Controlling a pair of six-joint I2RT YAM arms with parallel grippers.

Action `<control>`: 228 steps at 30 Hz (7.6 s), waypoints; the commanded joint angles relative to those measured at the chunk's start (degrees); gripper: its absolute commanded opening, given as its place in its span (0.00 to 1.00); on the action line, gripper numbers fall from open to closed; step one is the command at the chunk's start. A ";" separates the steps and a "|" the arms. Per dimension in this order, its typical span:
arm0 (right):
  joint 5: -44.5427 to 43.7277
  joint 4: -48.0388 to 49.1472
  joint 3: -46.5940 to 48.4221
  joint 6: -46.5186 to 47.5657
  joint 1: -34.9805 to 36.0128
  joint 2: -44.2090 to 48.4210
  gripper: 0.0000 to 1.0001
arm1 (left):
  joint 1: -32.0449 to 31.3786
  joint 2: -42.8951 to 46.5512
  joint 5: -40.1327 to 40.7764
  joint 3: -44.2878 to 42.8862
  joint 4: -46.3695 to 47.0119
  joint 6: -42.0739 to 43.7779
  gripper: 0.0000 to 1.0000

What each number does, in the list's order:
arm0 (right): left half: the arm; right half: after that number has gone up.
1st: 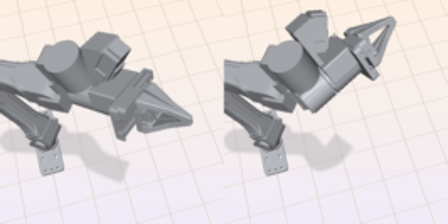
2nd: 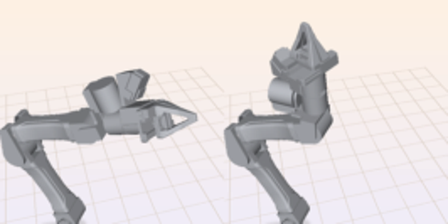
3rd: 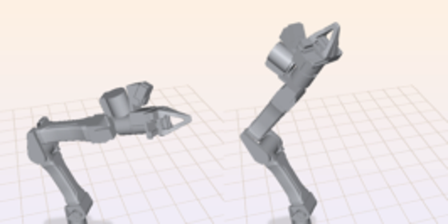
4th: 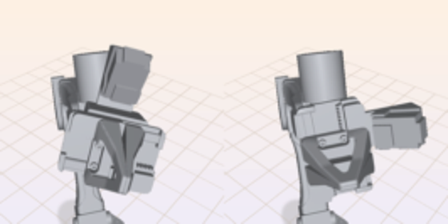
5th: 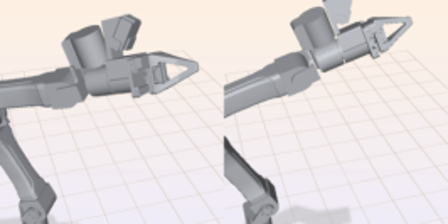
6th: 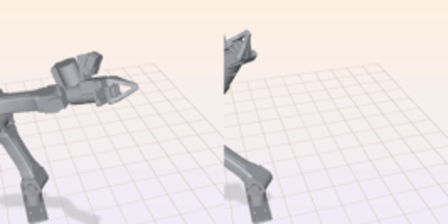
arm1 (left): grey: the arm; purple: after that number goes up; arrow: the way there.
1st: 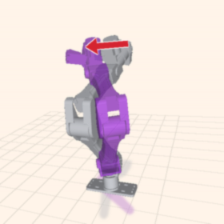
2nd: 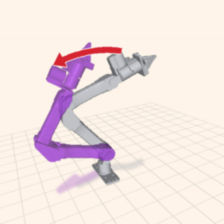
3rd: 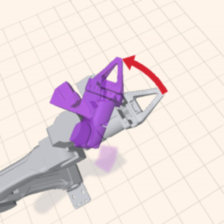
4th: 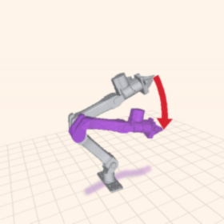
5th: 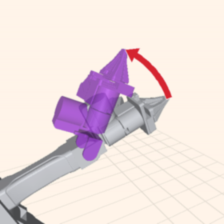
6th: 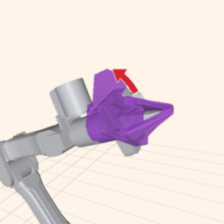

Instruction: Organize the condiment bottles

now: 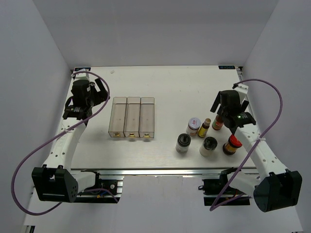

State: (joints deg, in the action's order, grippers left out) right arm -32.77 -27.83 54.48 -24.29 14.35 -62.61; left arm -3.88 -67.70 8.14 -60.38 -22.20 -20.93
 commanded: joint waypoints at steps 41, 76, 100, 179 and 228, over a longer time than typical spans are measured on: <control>-5.38 32.22 -4.92 18.65 -0.29 -1.11 0.01 | -0.25 -0.50 -5.42 0.70 3.04 1.94 0.98; 30.22 38.38 49.92 21.31 29.94 -45.57 0.00 | -0.25 5.56 -9.91 4.48 4.36 7.05 0.98; 29.70 47.52 67.69 24.81 37.86 -67.64 0.00 | -0.25 6.09 9.00 3.95 -0.13 -0.43 0.98; 18.18 5.16 -5.17 -3.22 -23.49 4.78 0.89 | -53.33 -45.22 -22.57 -38.23 11.47 28.66 0.98; 19.94 8.94 -8.16 -2.25 -24.63 9.70 0.89 | -56.33 -51.04 -12.10 -49.39 19.03 31.04 0.00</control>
State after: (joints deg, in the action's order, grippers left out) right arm -12.67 -21.89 46.89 -27.51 -10.02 -54.04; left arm -60.53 -122.91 -7.62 -104.71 -7.90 9.54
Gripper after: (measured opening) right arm 0.893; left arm 0.433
